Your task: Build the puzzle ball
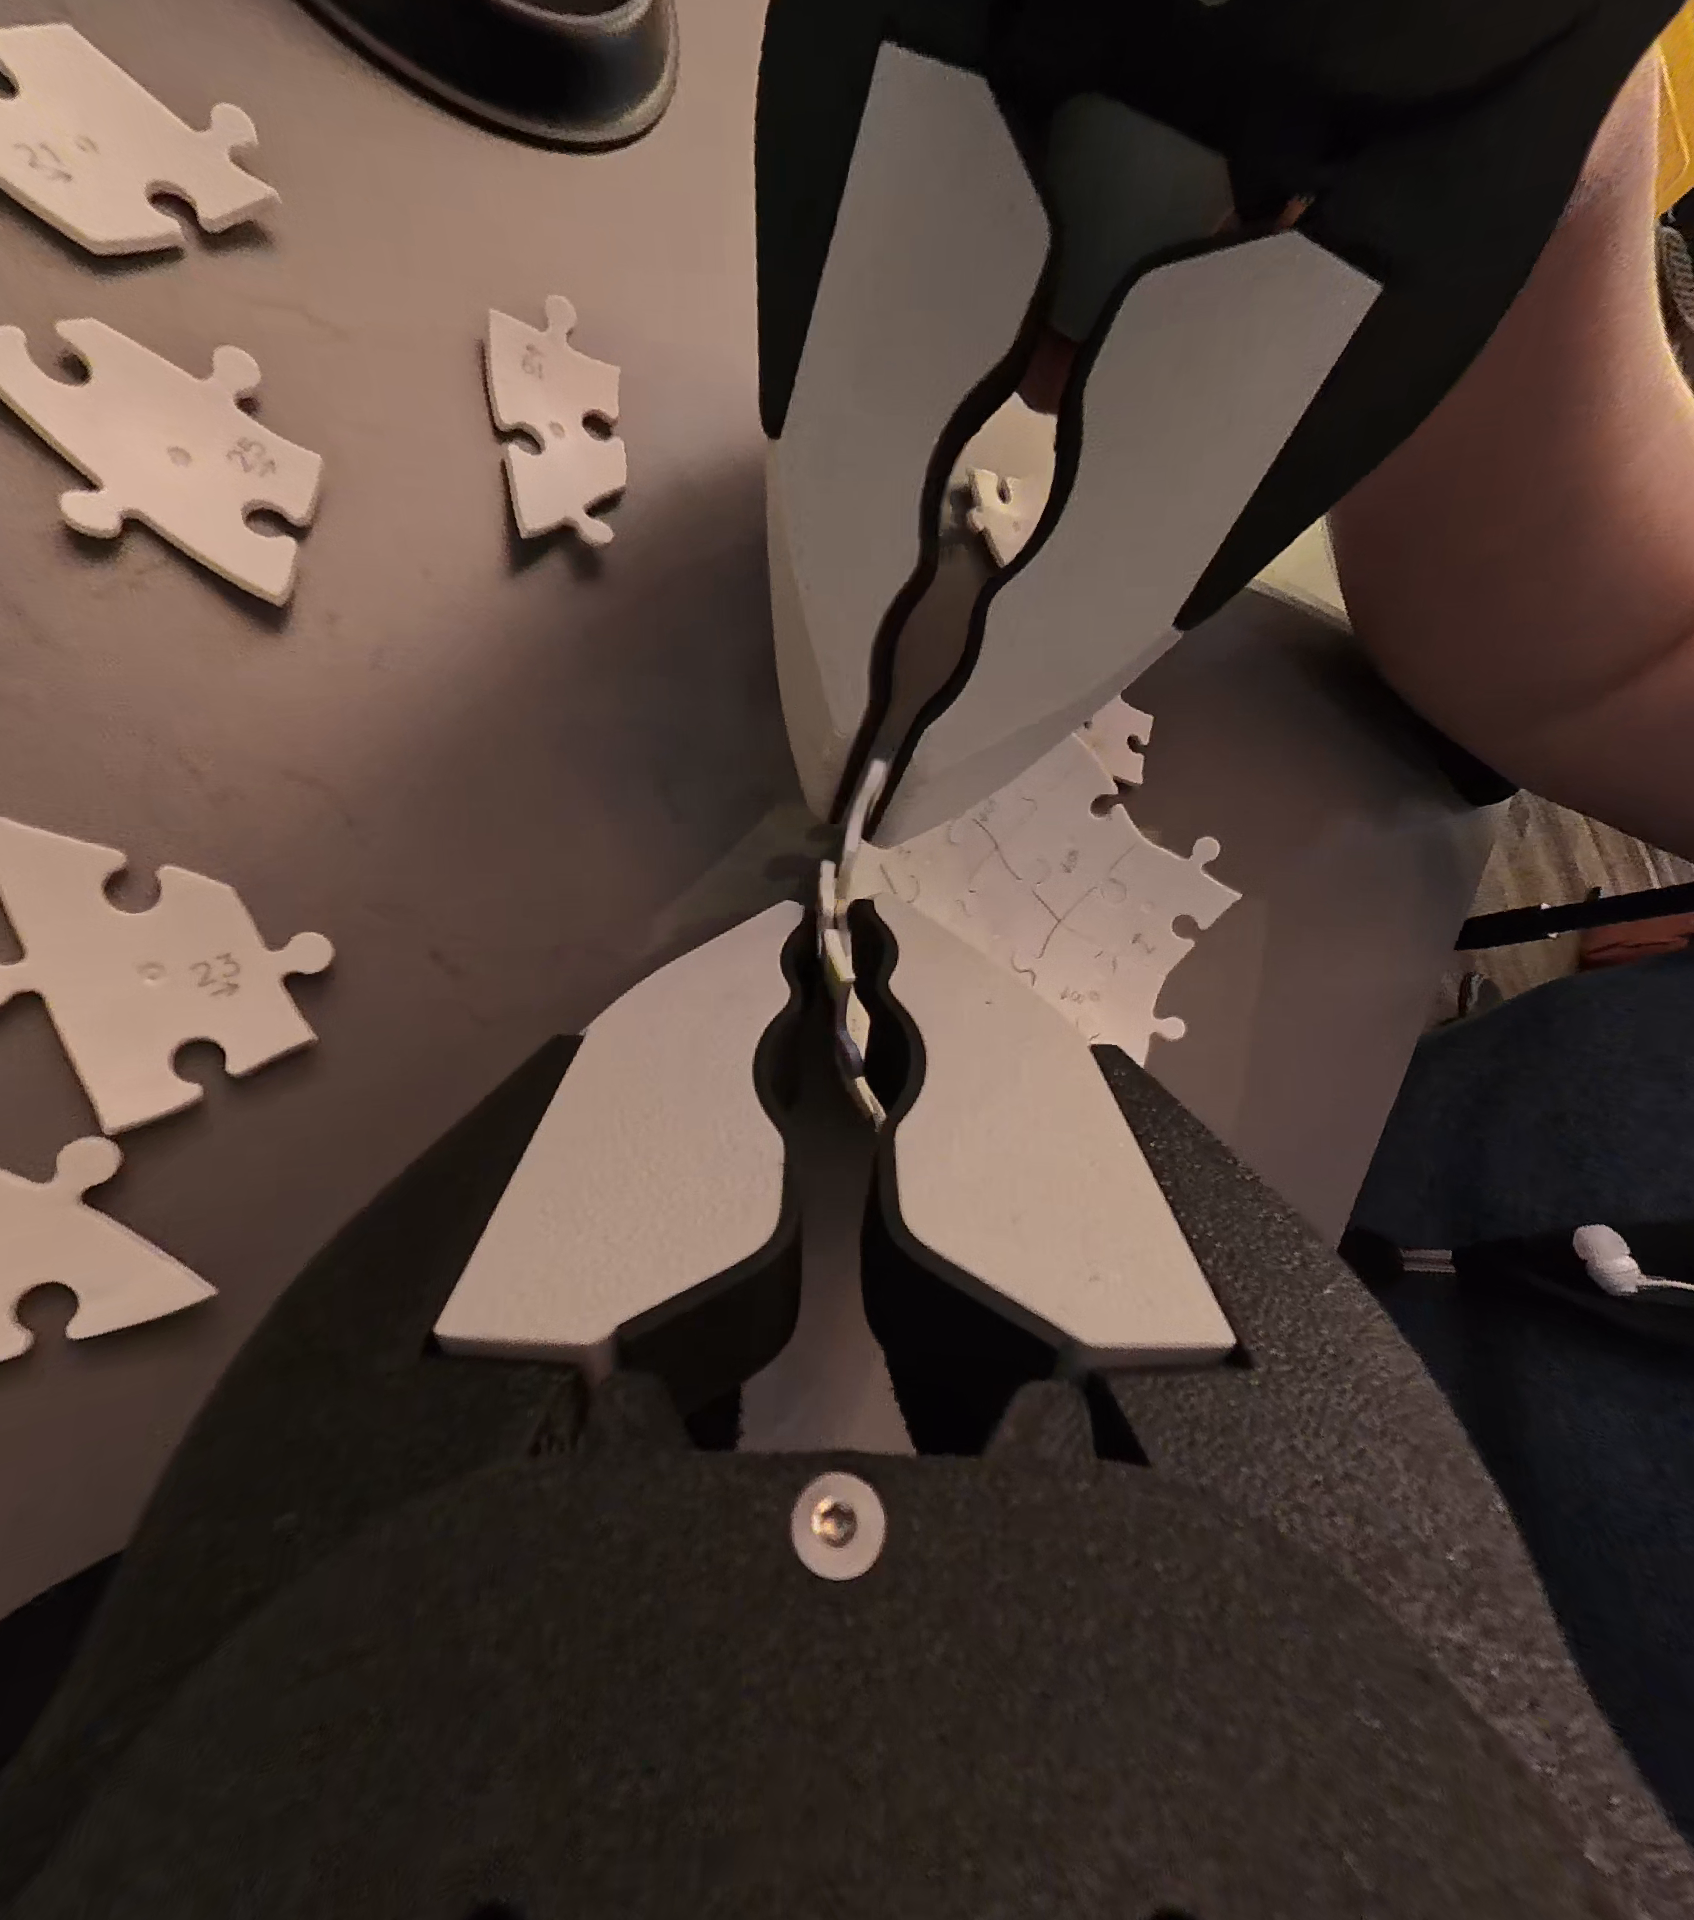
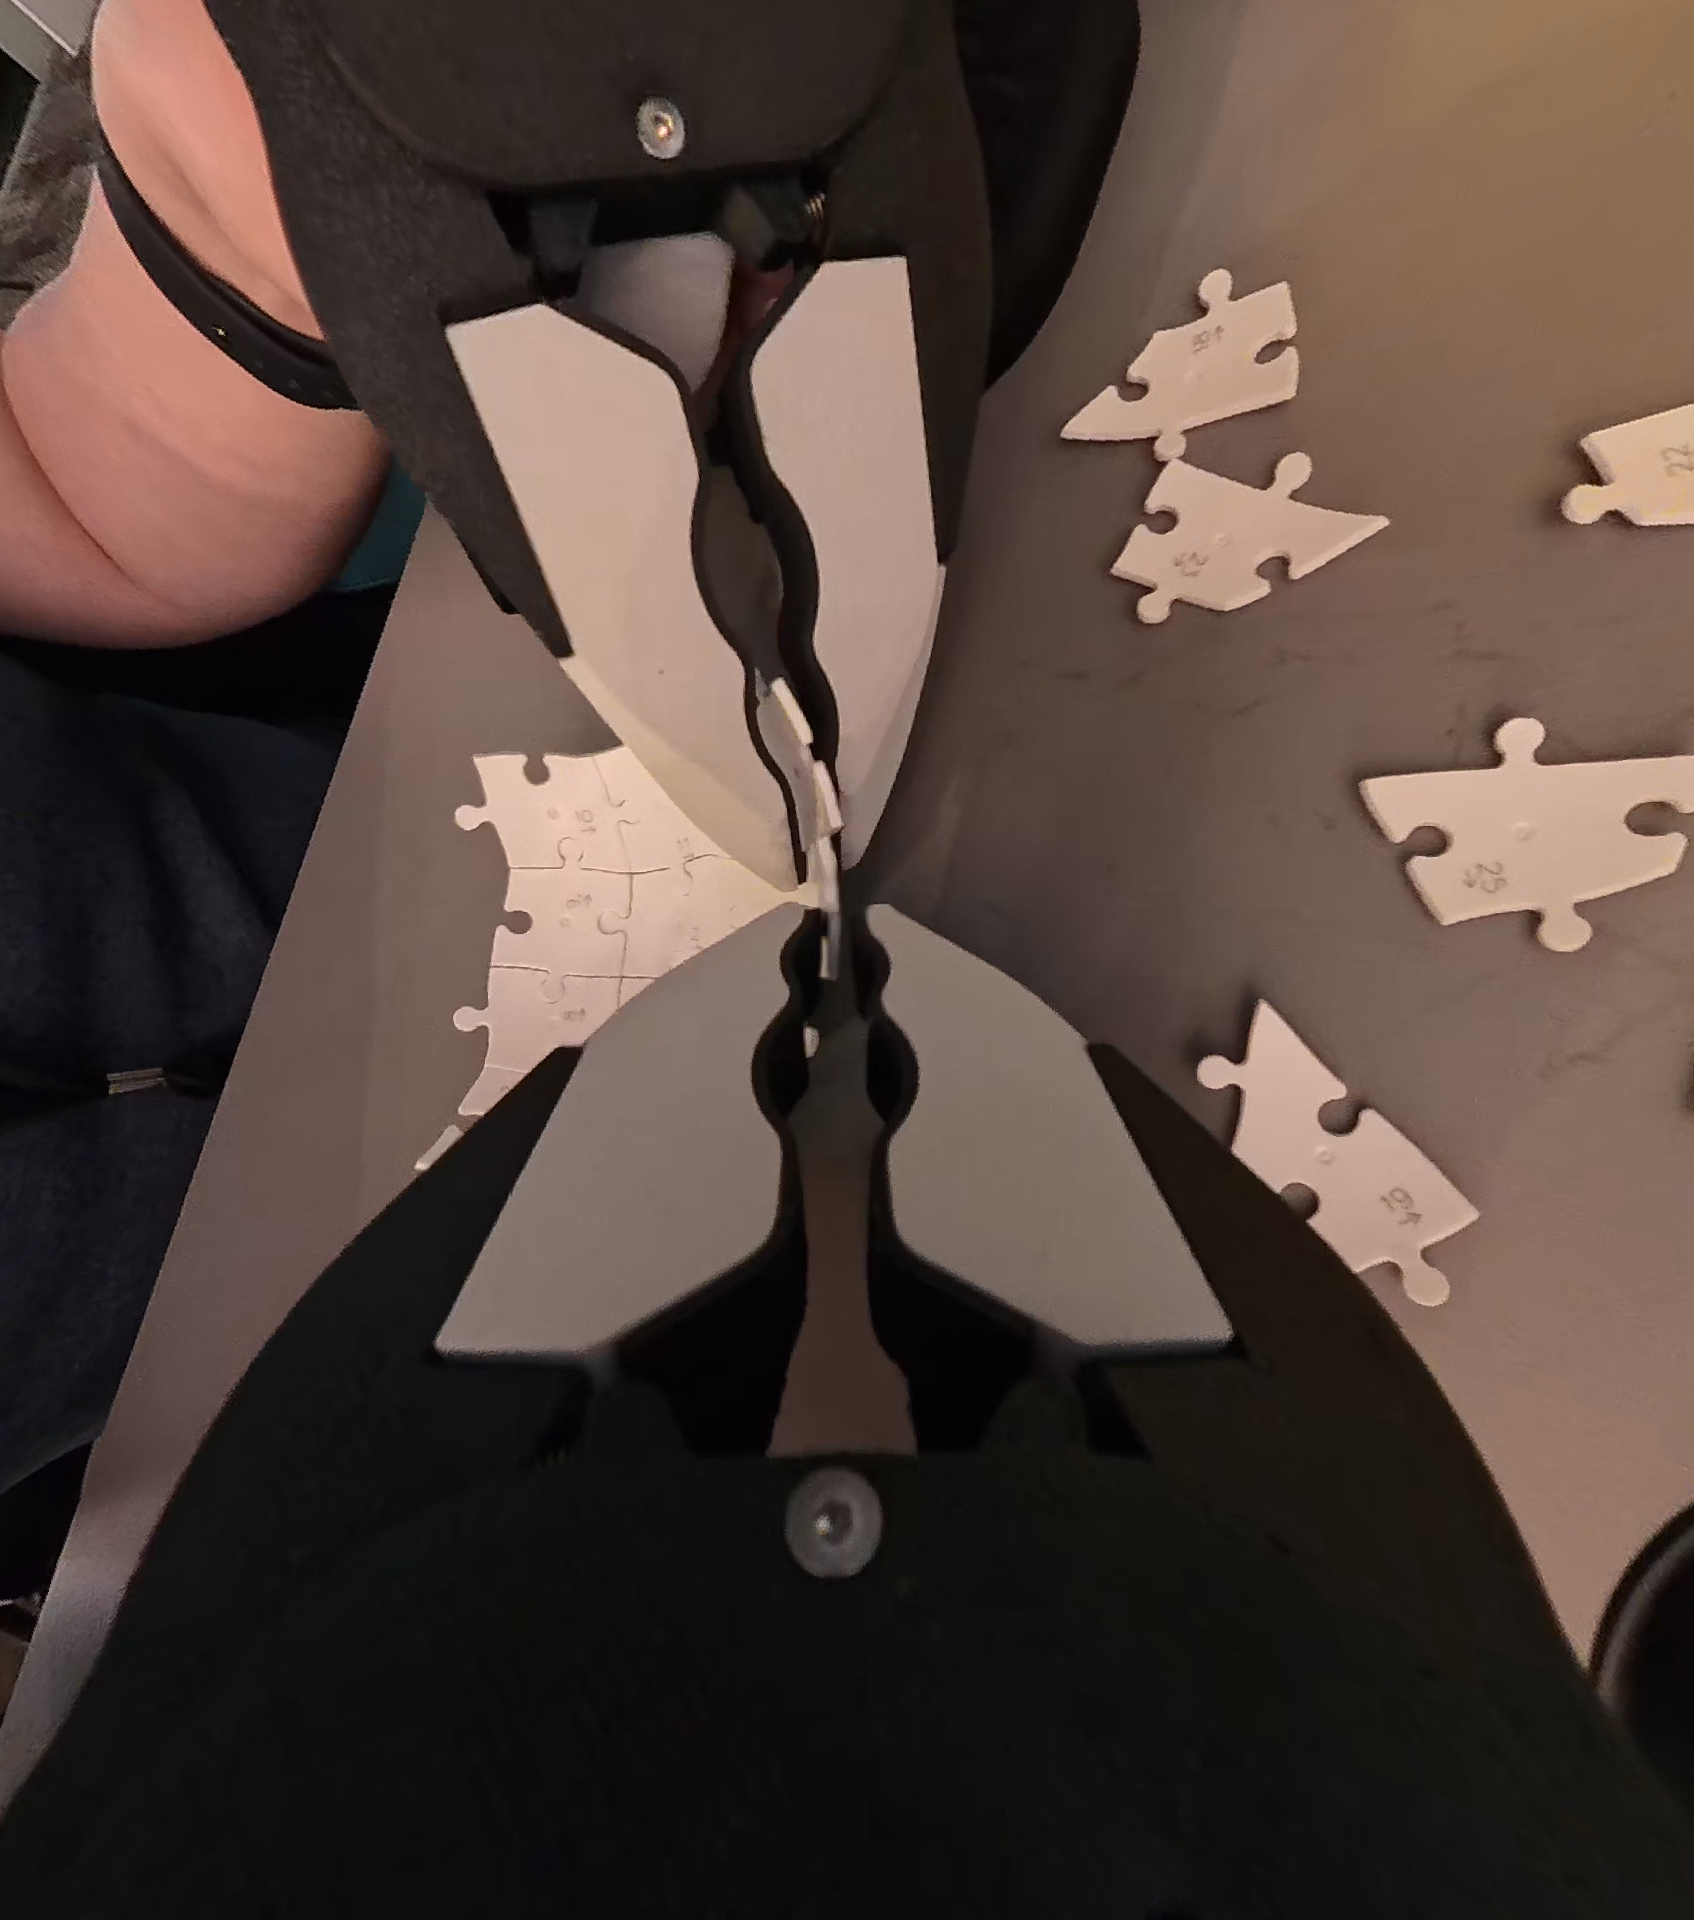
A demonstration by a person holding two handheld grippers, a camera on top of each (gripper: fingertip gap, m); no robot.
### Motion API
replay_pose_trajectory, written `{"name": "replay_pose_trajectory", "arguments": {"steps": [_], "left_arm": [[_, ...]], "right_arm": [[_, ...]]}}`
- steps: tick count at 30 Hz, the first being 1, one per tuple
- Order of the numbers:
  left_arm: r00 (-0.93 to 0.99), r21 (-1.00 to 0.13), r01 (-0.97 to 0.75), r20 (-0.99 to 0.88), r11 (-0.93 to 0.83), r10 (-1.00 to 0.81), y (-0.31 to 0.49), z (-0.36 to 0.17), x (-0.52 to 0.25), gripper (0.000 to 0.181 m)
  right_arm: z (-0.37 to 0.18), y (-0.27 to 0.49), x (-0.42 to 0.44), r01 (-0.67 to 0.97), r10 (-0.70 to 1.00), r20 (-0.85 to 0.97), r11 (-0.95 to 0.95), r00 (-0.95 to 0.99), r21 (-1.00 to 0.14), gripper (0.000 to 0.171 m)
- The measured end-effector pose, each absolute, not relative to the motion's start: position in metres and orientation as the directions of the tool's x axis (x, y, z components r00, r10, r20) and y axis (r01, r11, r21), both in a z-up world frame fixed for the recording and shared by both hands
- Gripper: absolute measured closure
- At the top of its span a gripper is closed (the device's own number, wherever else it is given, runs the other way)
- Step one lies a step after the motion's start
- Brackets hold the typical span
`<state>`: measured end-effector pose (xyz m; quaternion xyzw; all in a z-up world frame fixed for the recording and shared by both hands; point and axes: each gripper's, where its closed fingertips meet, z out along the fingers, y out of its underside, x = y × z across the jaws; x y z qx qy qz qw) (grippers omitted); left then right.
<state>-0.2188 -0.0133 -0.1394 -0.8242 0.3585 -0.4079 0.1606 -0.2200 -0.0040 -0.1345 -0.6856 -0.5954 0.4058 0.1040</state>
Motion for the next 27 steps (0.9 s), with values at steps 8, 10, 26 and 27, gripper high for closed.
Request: {"name": "replay_pose_trajectory", "arguments": {"steps": [8, 10, 26, 27], "left_arm": [[0.398, -0.573, -0.458, 0.552, -0.68, -0.733, -0.014, -0.137, -0.218, 0.176], [0.394, -0.579, -0.461, 0.545, -0.672, -0.74, -0.014, -0.136, -0.218, 0.176], [0.362, -0.617, -0.47, 0.517, -0.631, -0.776, -0.016, -0.132, -0.217, 0.176], [0.363, -0.619, -0.469, 0.515, -0.63, -0.777, -0.016, -0.132, -0.217, 0.176]], "right_arm": [[-0.144, -0.008, -0.221, 0.748, 0.905, -0.421, -0.243, -0.054, -0.618, 0.147], [-0.147, -0.011, -0.222, 0.752, 0.897, -0.436, -0.241, -0.068, -0.614, 0.149], [-0.141, -0.024, -0.223, 0.749, 0.801, -0.59, -0.327, -0.104, -0.575, 0.163], [-0.141, -0.024, -0.223, 0.75, 0.8, -0.592, -0.331, -0.098, -0.572, 0.163]]}}
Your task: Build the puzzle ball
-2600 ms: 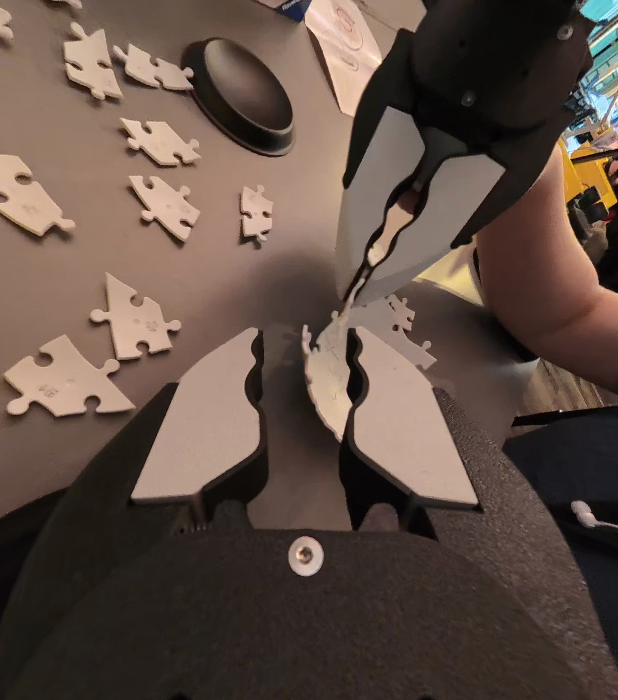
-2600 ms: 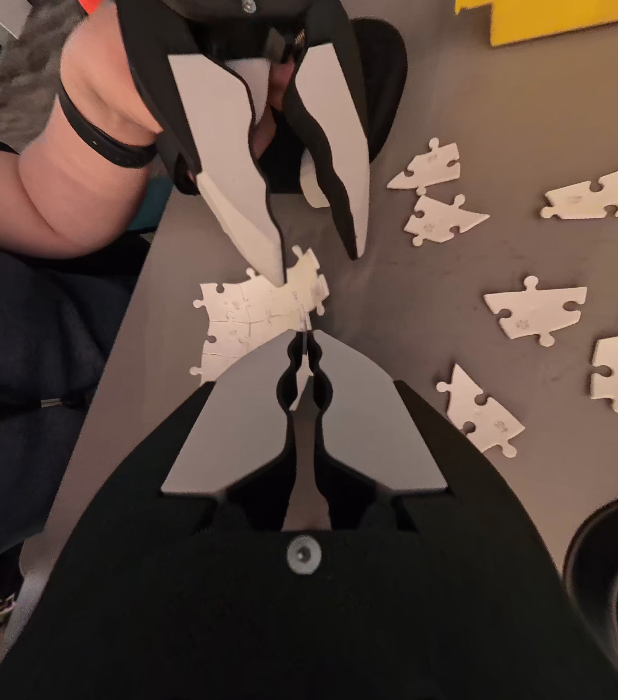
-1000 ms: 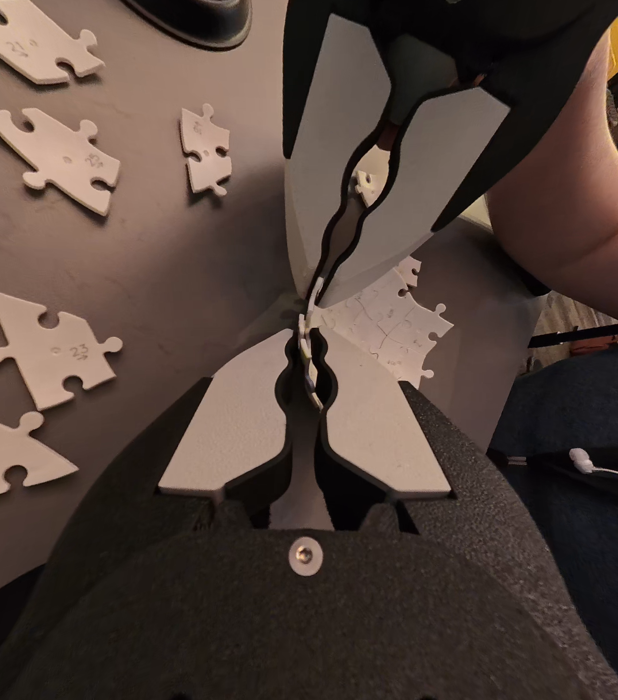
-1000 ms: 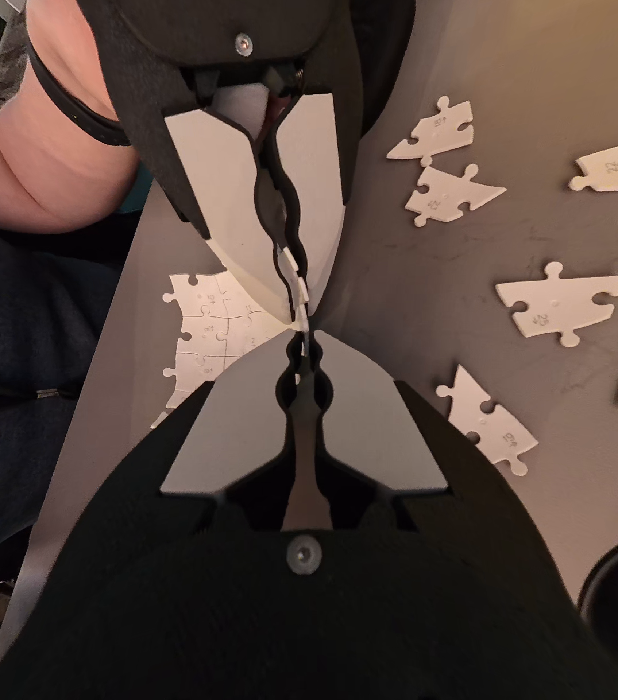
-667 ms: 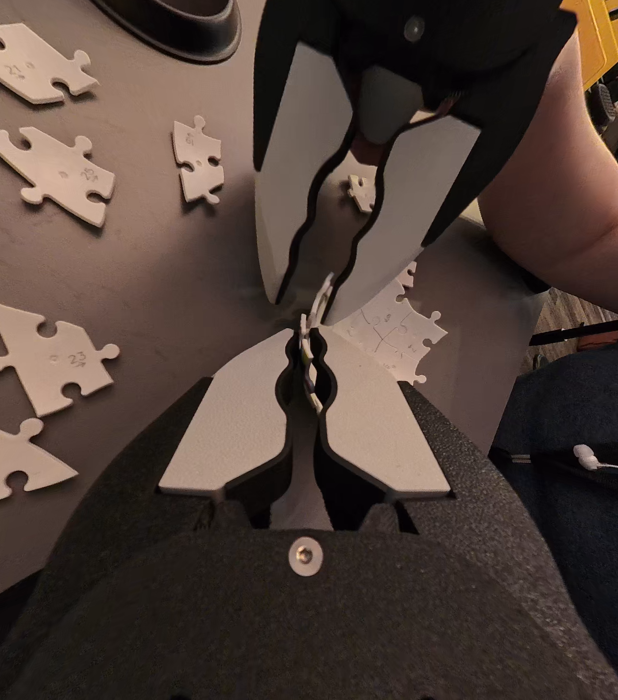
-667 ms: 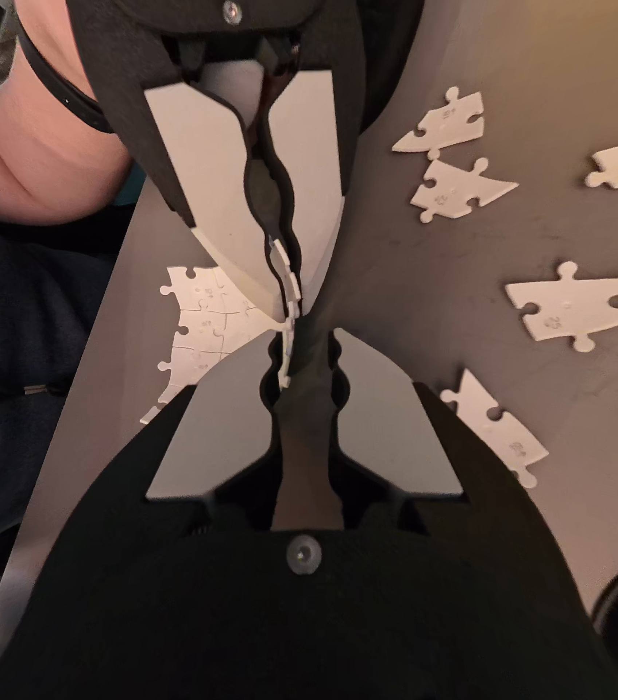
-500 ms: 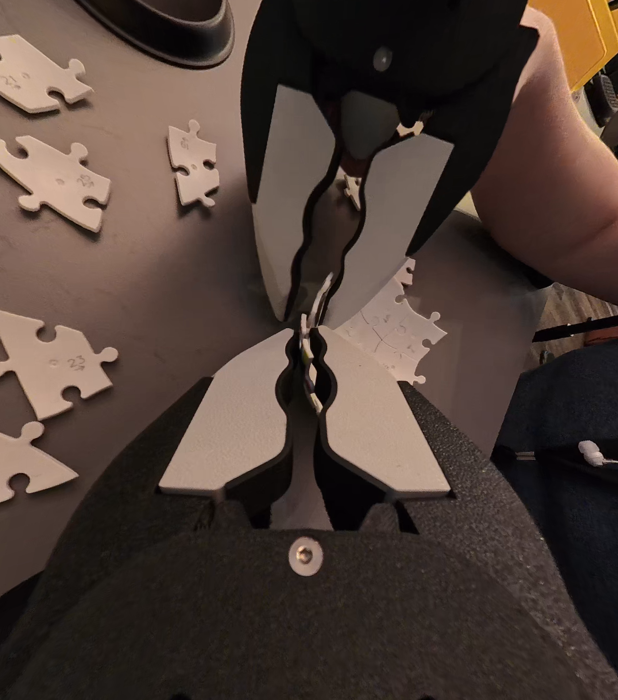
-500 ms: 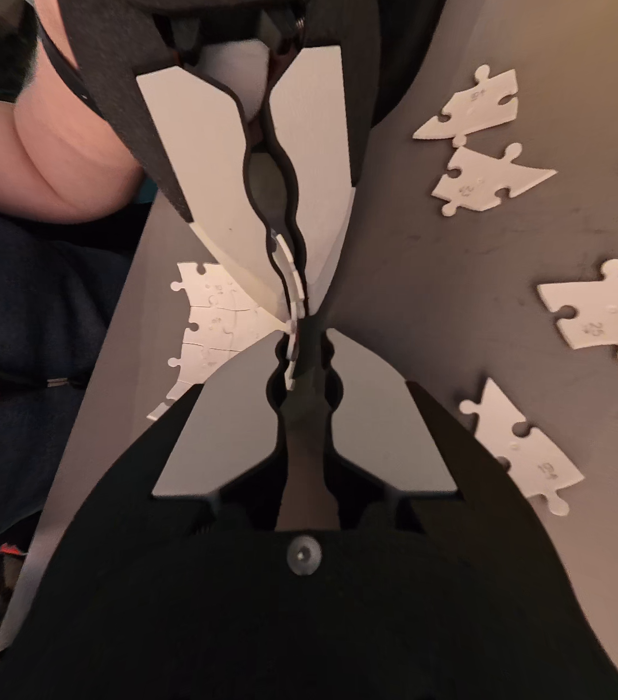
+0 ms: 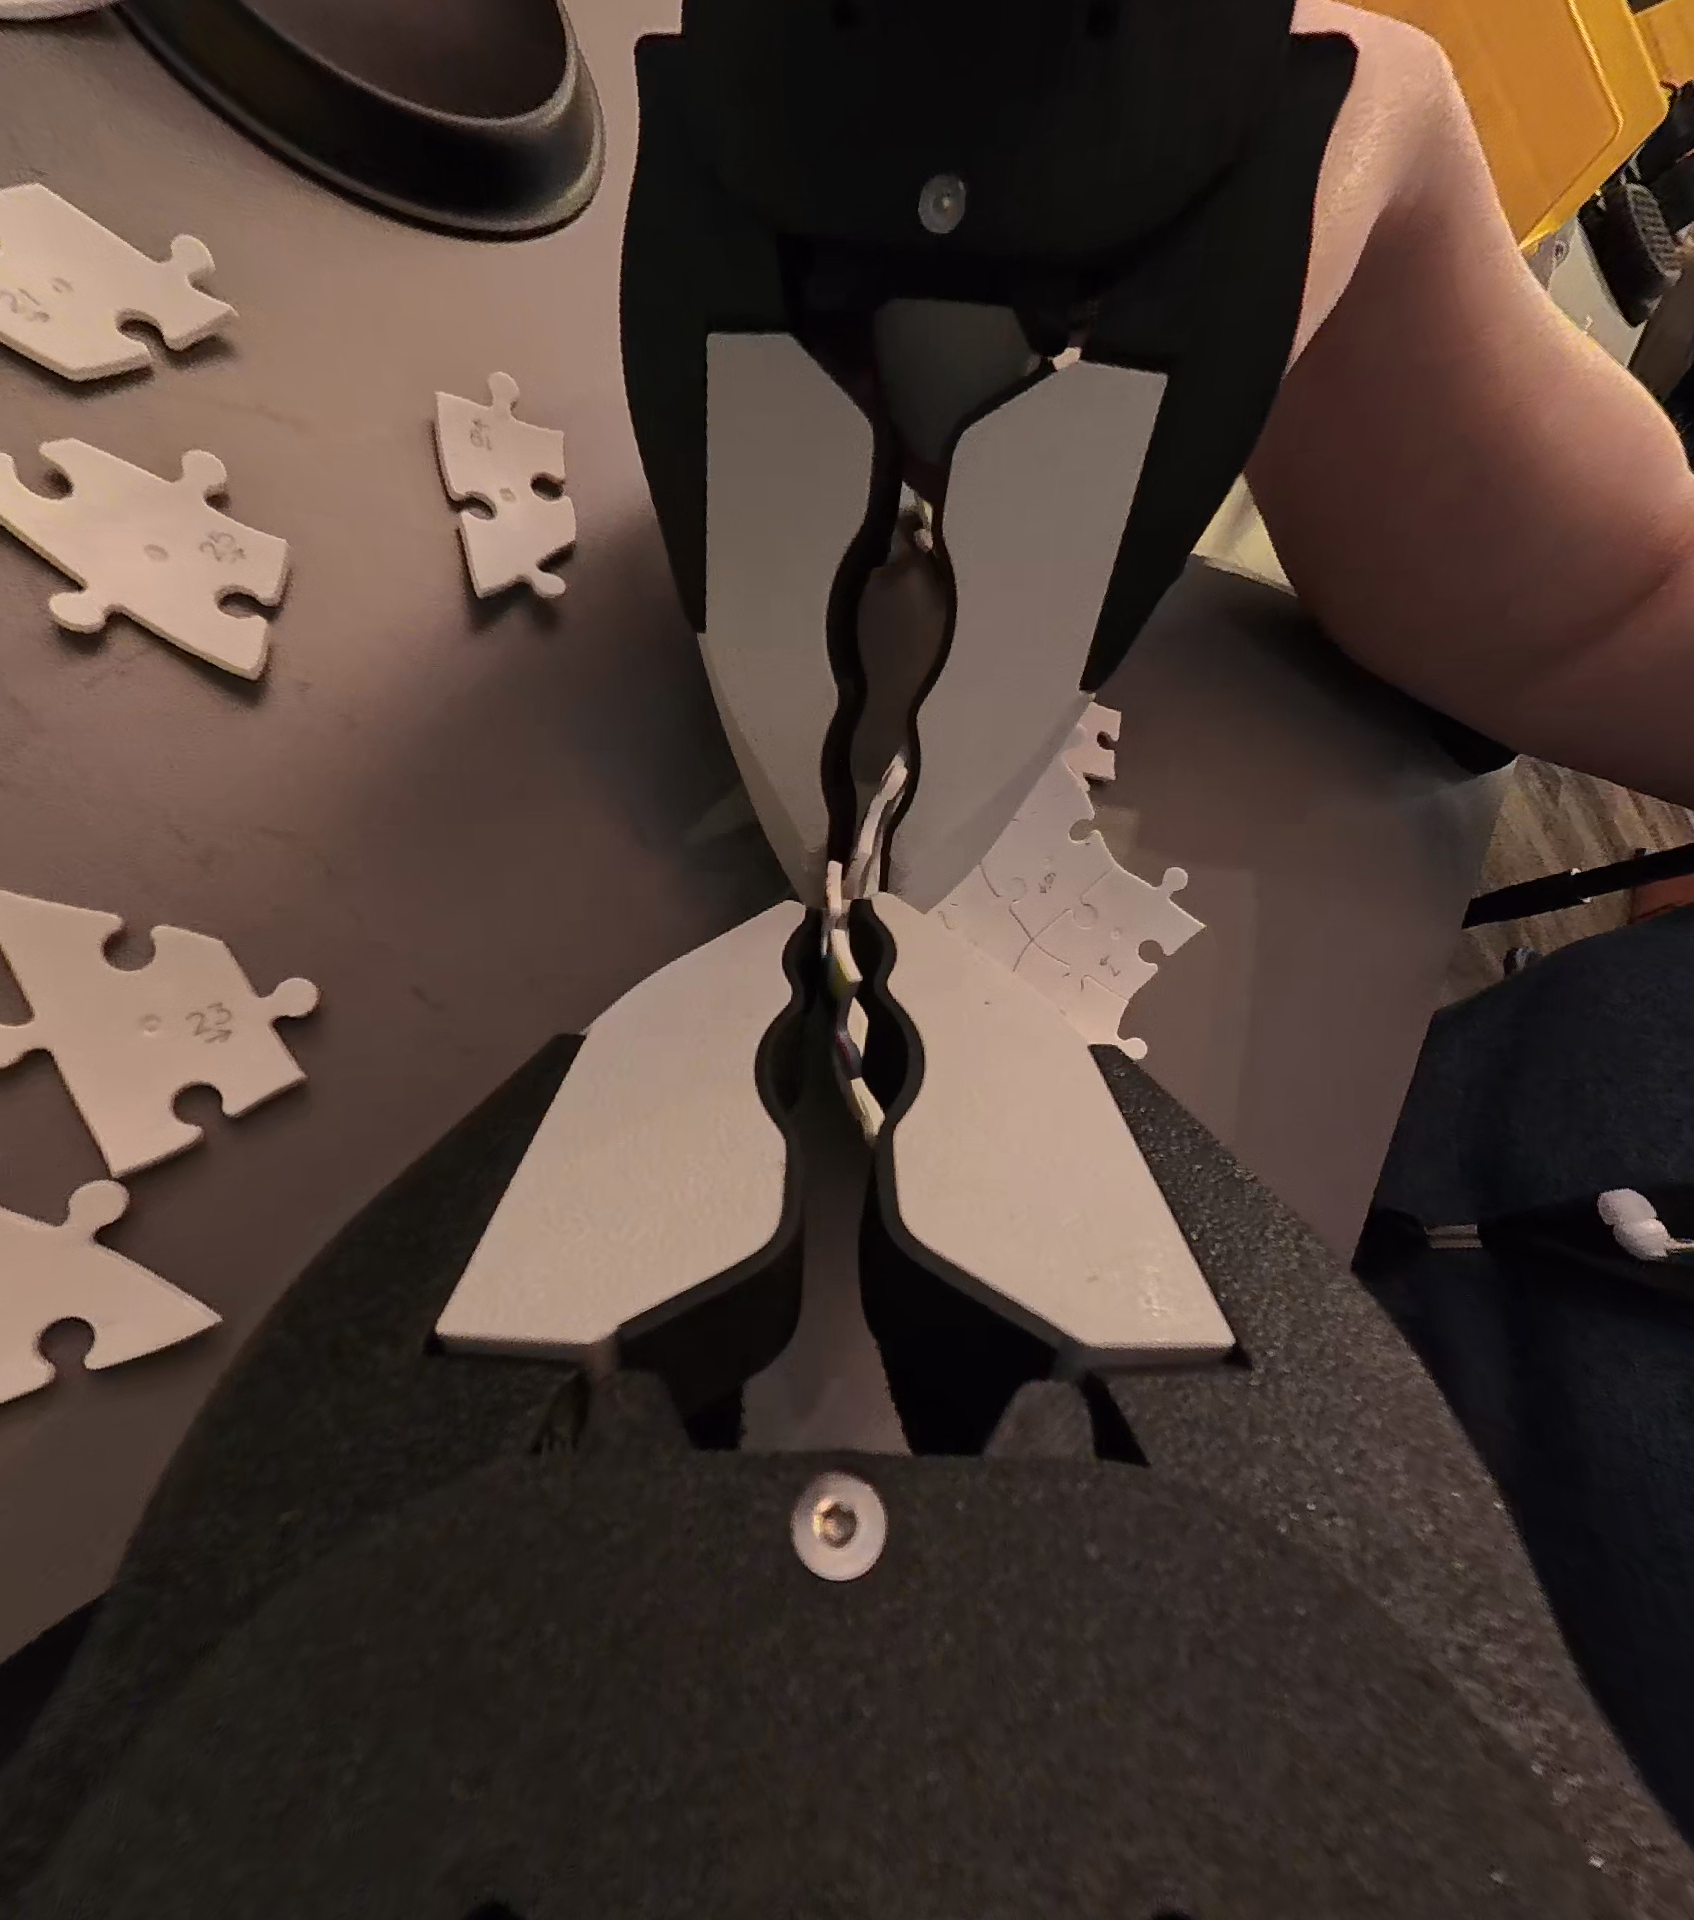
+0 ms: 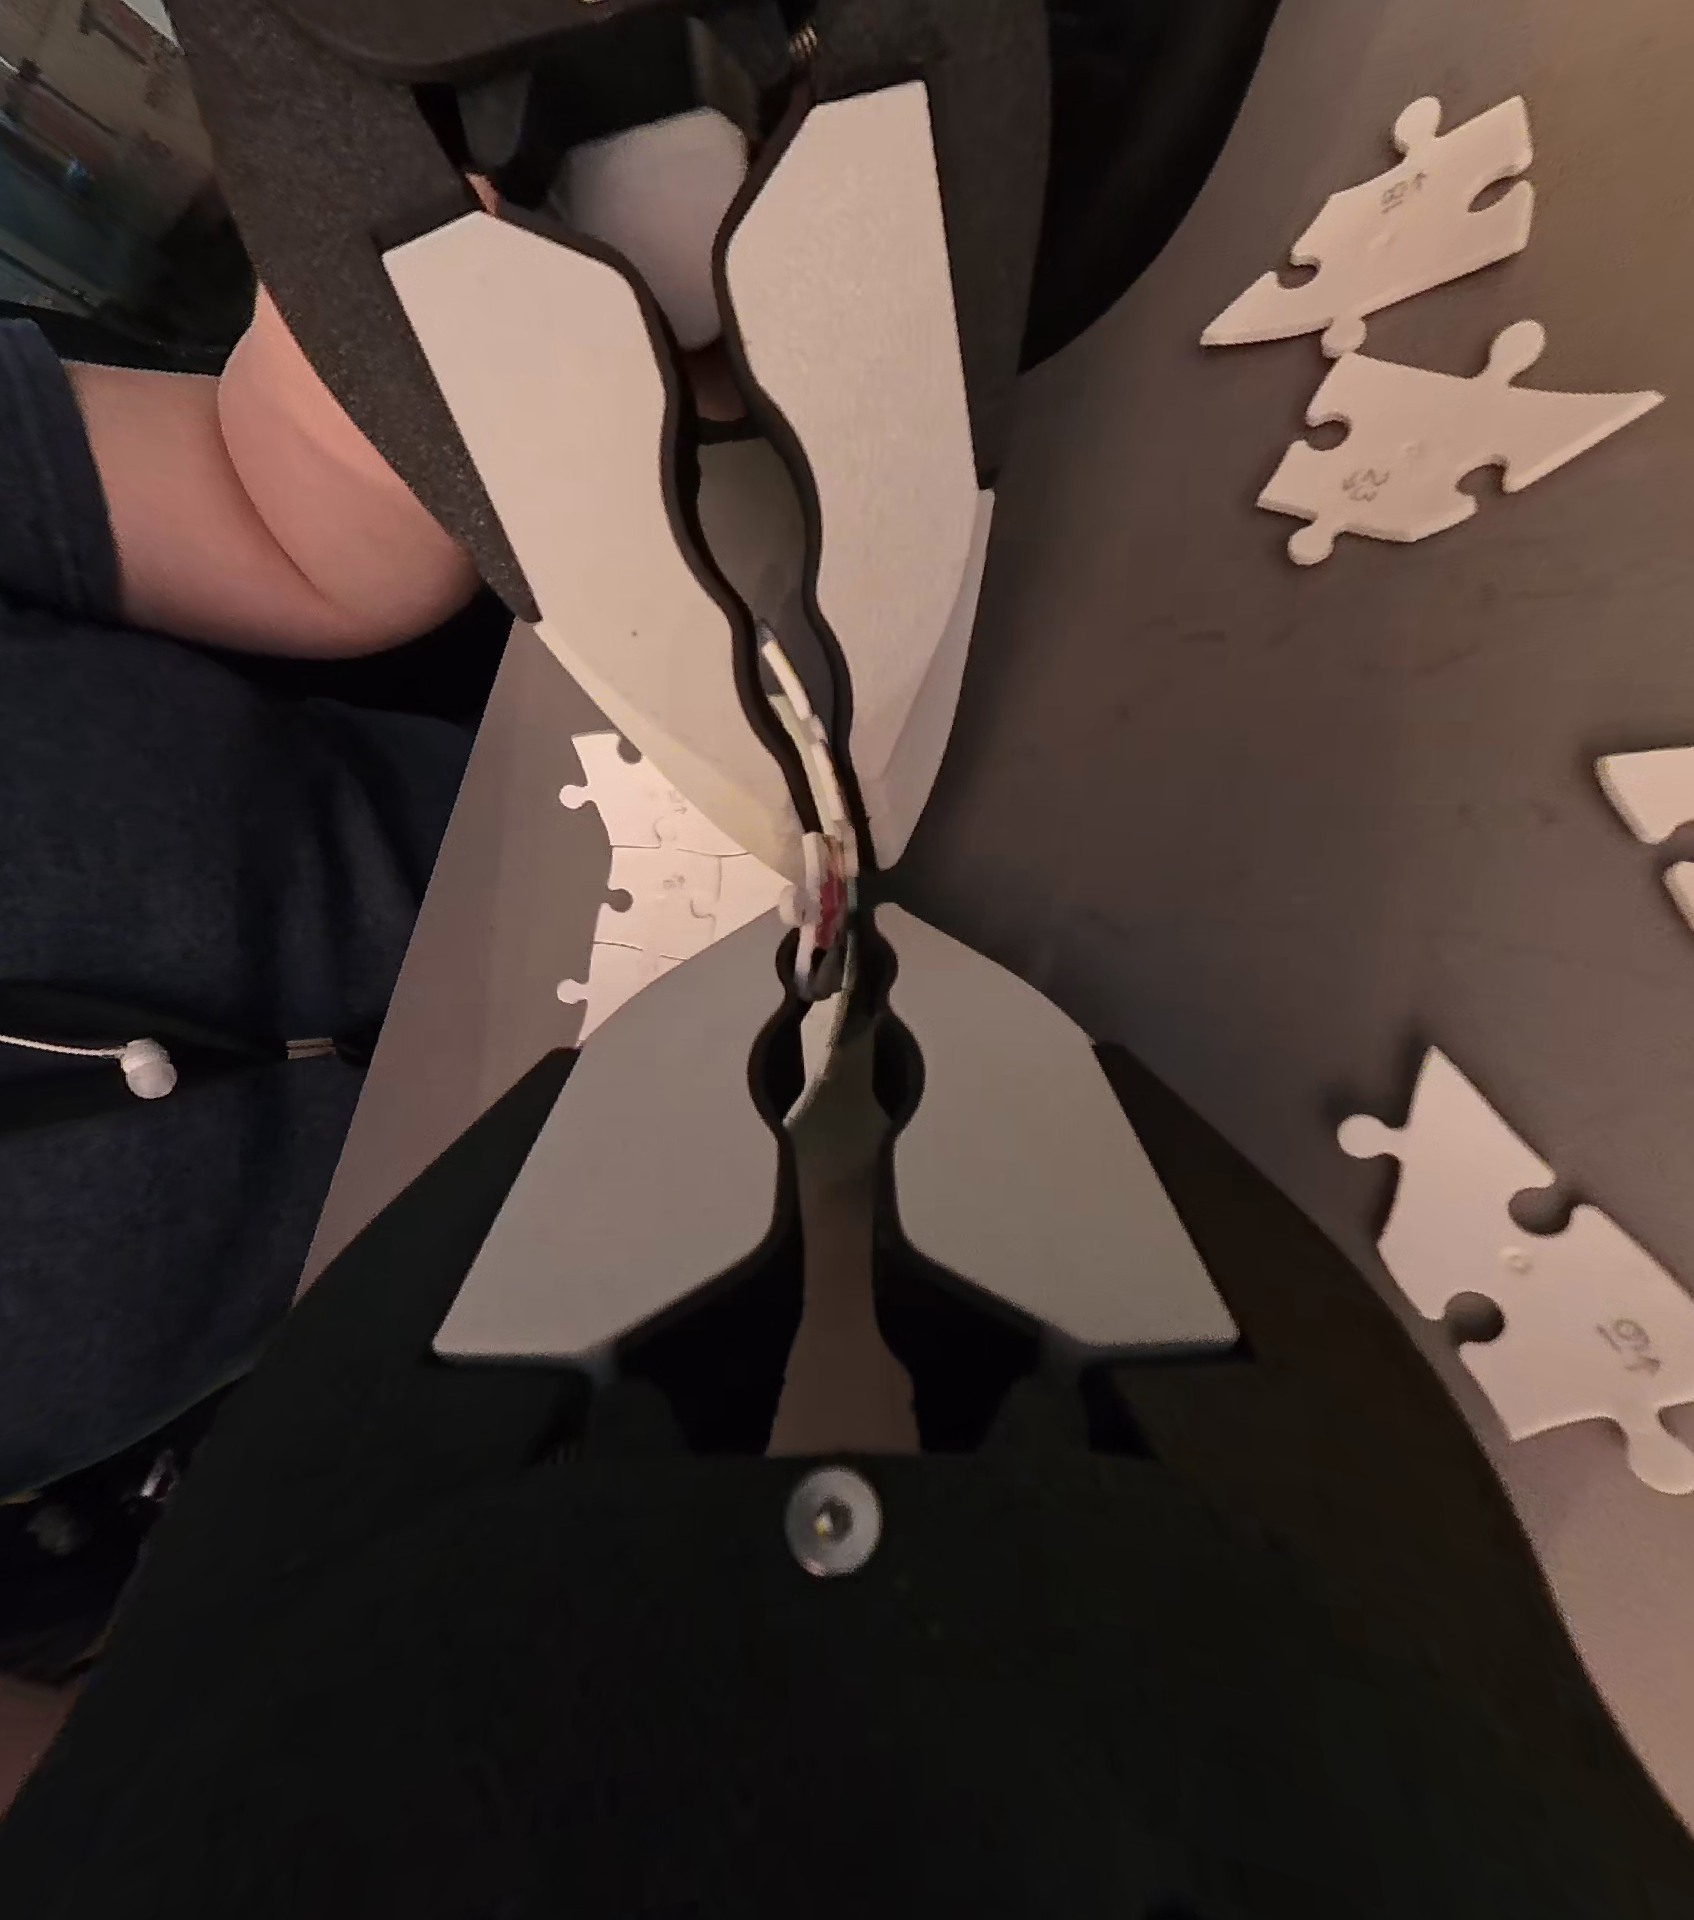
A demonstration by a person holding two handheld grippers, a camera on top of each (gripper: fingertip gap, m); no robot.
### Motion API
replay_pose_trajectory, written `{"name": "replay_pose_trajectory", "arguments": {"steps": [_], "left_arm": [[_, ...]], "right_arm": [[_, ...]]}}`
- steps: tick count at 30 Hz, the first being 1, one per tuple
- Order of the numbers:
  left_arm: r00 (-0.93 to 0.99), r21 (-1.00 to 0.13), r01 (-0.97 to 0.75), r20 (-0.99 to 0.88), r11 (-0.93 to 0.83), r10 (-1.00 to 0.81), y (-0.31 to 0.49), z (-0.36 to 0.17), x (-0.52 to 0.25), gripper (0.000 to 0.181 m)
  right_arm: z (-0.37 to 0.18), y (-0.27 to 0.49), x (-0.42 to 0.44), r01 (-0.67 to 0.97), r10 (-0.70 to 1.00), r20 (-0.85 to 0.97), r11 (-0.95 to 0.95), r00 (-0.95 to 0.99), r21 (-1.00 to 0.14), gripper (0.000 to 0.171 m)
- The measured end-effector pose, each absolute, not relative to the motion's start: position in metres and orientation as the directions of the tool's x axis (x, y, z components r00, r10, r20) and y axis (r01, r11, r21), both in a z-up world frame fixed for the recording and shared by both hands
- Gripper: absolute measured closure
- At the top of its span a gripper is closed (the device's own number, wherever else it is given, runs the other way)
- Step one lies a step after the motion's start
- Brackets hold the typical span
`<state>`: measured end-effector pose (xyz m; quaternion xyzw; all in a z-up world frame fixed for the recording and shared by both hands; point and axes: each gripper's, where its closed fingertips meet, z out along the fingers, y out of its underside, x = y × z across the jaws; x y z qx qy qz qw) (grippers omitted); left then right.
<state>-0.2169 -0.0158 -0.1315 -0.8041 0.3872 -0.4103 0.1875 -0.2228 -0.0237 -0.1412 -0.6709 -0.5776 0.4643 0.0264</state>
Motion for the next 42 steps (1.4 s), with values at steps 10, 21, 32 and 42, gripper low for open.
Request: {"name": "replay_pose_trajectory", "arguments": {"steps": [10, 21, 32, 42], "left_arm": [[0.353, -0.632, -0.462, 0.513, -0.622, -0.783, -0.0151, -0.1288, -0.2162, 0.176], [0.373, -0.628, -0.449, 0.514, -0.636, -0.772, -0.0108, -0.1292, -0.2192, 0.176], [0.366, -0.637, -0.437, 0.519, -0.635, -0.772, -0.0108, -0.1264, -0.2184, 0.176], [0.371, -0.599, -0.468, 0.534, -0.65, -0.76, -0.0169, -0.1321, -0.223, 0.165]], "right_arm": [[-0.1404, -0.0213, -0.2215, 0.769, 0.843, -0.529, -0.276, -0.095, -0.577, 0.167], [-0.1407, -0.017, -0.2249, 0.74, 0.824, -0.562, -0.334, -0.071, -0.584, 0.166], [-0.1379, -0.0176, -0.2239, 0.744, 0.827, -0.555, -0.318, -0.085, -0.588, 0.167], [-0.1374, -0.017, -0.2237, 0.734, 0.832, -0.546, -0.309, -0.1, -0.604, 0.167]]}}
